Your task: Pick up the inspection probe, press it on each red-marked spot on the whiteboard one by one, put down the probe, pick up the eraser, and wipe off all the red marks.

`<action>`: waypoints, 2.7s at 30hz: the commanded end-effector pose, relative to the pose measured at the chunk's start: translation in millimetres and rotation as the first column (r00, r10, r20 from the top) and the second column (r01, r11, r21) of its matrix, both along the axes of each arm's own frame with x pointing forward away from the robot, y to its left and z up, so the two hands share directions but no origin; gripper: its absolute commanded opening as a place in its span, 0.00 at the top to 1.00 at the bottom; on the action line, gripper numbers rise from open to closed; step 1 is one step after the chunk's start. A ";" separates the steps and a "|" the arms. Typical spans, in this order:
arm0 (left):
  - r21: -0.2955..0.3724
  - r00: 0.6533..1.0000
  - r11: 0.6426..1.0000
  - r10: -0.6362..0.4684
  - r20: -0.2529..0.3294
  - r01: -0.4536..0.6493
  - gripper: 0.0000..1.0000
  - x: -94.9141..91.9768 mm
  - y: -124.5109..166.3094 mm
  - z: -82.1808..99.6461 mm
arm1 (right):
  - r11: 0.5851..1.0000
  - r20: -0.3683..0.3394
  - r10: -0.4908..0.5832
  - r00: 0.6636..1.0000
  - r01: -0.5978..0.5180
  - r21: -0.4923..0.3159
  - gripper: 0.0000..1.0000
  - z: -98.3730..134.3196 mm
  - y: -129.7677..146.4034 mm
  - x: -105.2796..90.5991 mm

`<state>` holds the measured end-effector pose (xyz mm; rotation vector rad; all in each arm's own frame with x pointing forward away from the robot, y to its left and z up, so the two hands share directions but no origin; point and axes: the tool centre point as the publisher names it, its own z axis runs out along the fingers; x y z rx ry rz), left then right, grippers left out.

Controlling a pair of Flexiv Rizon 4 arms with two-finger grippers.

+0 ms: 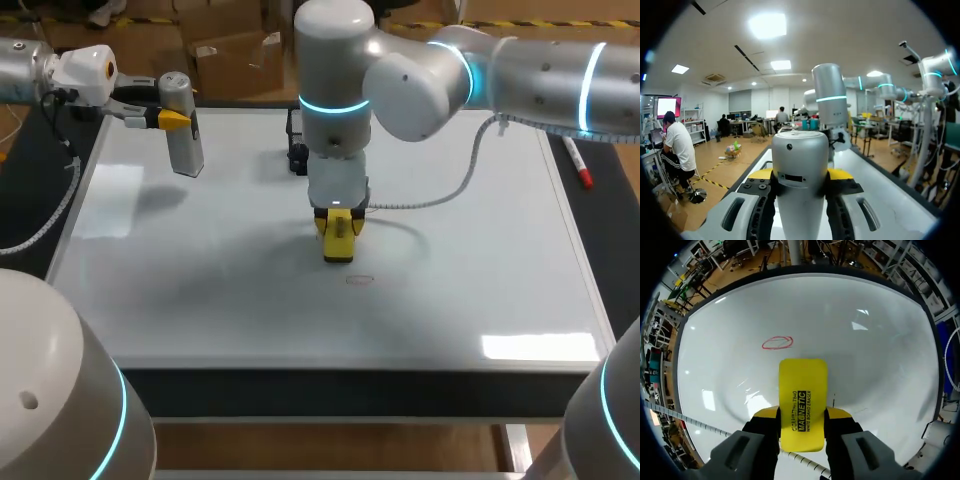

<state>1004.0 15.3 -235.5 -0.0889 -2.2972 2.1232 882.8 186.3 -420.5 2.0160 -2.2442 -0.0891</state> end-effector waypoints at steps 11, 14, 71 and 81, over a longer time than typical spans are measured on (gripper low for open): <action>0.001 1.000 1.000 -0.002 -0.001 0.002 1.00 0.6 0.4 1.3 | 0.993 0.059 -0.115 0.992 0.113 0.036 1.00 44.1 -73.0 7.7; 0.001 1.000 1.000 -0.002 -0.001 0.002 1.00 0.6 0.4 1.3 | 0.982 0.062 -0.184 0.981 0.181 0.057 1.00 50.7 -103.6 9.8; 0.001 1.000 1.000 -0.002 -0.001 0.002 1.00 0.6 0.4 1.3 | 0.792 0.036 -0.609 0.792 0.606 0.071 1.00 45.8 -309.8 -20.1; 0.004 1.000 1.000 0.006 0.006 -0.006 1.00 -2.7 -1.0 3.2 | 0.792 0.036 -0.609 0.792 0.606 0.071 1.00 45.8 -309.8 -20.1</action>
